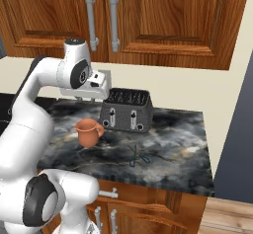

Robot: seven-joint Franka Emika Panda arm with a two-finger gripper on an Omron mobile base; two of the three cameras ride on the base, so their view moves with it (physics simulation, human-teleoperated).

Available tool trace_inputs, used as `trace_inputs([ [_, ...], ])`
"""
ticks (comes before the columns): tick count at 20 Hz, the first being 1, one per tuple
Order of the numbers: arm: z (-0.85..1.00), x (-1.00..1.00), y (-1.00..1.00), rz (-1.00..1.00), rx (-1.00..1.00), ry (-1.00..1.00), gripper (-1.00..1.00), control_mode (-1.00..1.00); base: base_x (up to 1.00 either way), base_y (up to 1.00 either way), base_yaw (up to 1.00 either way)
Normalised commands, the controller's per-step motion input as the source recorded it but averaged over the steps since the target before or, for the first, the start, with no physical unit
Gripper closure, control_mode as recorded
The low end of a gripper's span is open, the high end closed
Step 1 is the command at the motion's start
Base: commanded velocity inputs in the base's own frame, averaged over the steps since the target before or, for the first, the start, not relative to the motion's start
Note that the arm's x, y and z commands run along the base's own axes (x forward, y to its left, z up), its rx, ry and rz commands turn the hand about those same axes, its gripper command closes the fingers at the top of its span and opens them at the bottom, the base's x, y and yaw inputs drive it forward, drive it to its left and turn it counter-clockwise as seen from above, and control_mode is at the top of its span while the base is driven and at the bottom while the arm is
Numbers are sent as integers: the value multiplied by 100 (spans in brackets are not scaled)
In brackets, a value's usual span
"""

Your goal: Pick the pan from the cabinet and place it on the stove. Then turn on the stove burner for the pan.

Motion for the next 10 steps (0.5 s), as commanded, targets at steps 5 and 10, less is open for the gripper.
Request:
trace_inputs([
  [5, 0, -25, 0, 0, 0, -8, -100, -100, 0, 0, 0],
  [10, 0, -39, -8, -4, 4, -22, -100, -100, 0, 0, 0],
])
